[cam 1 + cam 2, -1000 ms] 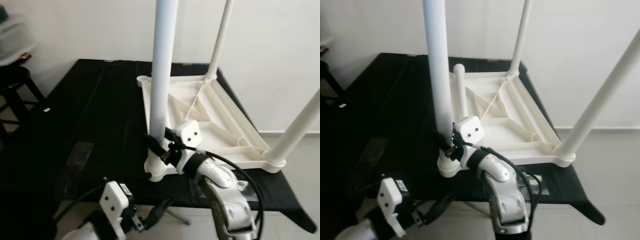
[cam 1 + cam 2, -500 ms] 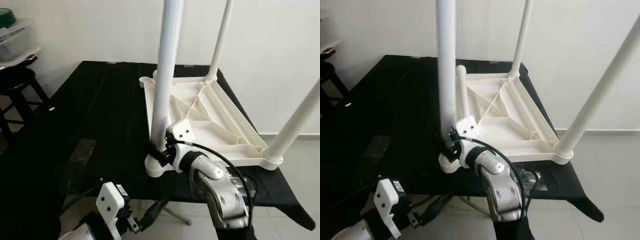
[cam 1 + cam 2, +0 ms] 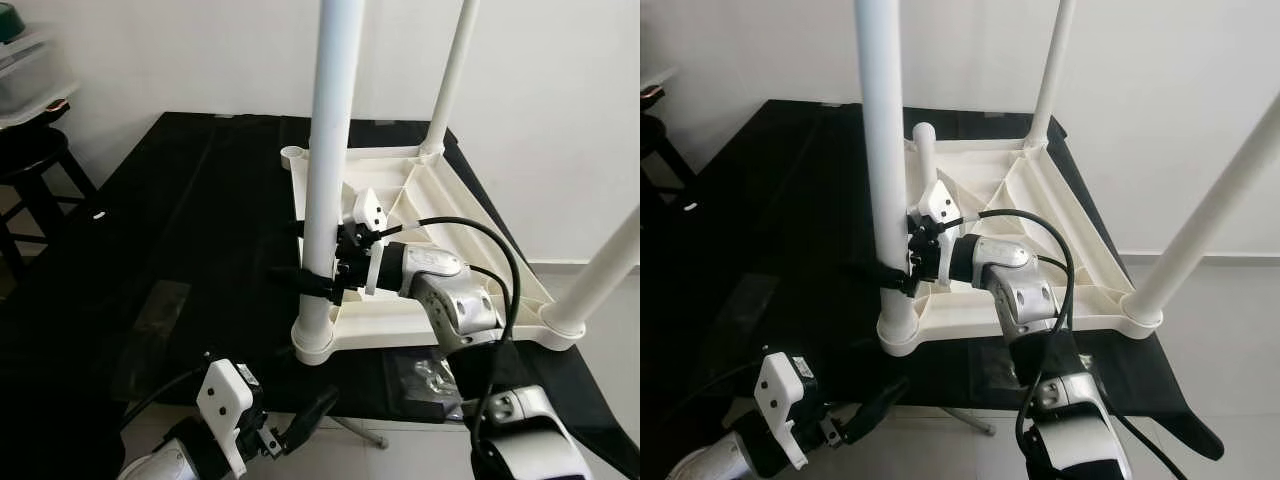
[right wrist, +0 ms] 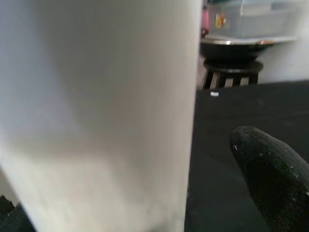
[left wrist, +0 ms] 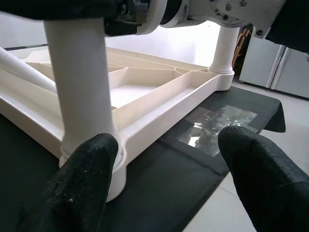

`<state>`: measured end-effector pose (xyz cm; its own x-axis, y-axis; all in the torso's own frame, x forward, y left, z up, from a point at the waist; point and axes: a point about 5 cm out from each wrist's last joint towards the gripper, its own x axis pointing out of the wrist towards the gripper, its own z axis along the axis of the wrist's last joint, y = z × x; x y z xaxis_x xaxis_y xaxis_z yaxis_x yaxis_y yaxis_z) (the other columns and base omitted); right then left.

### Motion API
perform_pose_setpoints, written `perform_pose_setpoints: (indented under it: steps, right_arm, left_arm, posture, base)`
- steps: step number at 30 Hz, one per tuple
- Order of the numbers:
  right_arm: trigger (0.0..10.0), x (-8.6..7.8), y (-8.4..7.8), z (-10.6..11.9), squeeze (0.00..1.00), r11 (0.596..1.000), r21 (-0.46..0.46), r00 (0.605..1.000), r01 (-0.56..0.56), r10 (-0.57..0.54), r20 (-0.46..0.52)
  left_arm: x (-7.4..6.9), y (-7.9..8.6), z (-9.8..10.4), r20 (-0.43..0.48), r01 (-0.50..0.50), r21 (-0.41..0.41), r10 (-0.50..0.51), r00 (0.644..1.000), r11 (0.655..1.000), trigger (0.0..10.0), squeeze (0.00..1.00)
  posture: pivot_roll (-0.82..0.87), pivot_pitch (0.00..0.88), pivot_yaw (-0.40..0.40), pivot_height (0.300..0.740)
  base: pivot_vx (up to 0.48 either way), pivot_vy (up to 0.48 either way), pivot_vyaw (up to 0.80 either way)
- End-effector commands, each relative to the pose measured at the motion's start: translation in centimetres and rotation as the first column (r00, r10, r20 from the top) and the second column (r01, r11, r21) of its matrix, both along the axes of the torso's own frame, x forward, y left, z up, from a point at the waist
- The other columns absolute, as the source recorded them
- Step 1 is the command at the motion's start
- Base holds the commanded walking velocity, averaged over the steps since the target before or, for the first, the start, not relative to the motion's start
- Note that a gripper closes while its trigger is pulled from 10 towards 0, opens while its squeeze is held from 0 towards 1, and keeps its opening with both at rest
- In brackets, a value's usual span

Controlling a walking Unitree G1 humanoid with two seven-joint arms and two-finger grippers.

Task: Building children table

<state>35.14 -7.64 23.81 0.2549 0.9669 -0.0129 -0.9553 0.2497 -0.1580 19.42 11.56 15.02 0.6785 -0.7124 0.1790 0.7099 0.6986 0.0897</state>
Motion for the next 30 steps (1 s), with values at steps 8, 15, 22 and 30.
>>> perform_pose_setpoints:
  steps: [8, 15, 22, 30]
  right_arm:
    - [0.0, 0.5, -0.6, -0.6, 0.00, 0.994, -0.035, 0.994, -0.105, 0.104, -0.033]
    - [0.0, 0.7, -1.3, -1.0, 0.00, 0.995, -0.040, 0.996, -0.086, 0.085, -0.022]
    - [0.0, 0.0, -3.0, -2.8, 0.00, 0.986, -0.048, 0.986, 0.159, -0.161, -0.032]
    - [0.0, -5.6, -1.8, -7.5, 0.00, 0.678, -0.014, 0.673, 0.735, -0.733, -0.103]
  left_arm:
    - [-0.1, 0.0, -0.3, -0.002, -0.015, 0.005, 0.015, 1.000, 1.000, 10.0, 0.00]
    - [-0.1, 0.0, -0.2, -0.002, -0.010, 0.007, 0.010, 1.000, 1.000, 10.0, 0.00]
    - [-0.3, 0.1, -0.2, 0.000, -0.016, 0.006, 0.016, 1.000, 1.000, 10.0, 0.00]
    - [-0.2, 0.3, -0.1, 0.001, -0.008, 0.007, 0.008, 1.000, 1.000, 10.0, 0.00]
  posture:
    - [0.03, 0.139, -0.052, 0.740]
    - [0.05, 0.138, -0.055, 0.740]
    - [0.03, 0.151, -0.065, 0.740]
    - [0.02, 0.157, -0.060, 0.740]
  base:
    - [0.000, 0.000, 0.00]
    - [0.000, 0.000, 0.00]
    - [0.000, 0.000, 0.00]
    - [0.000, 0.000, 0.00]
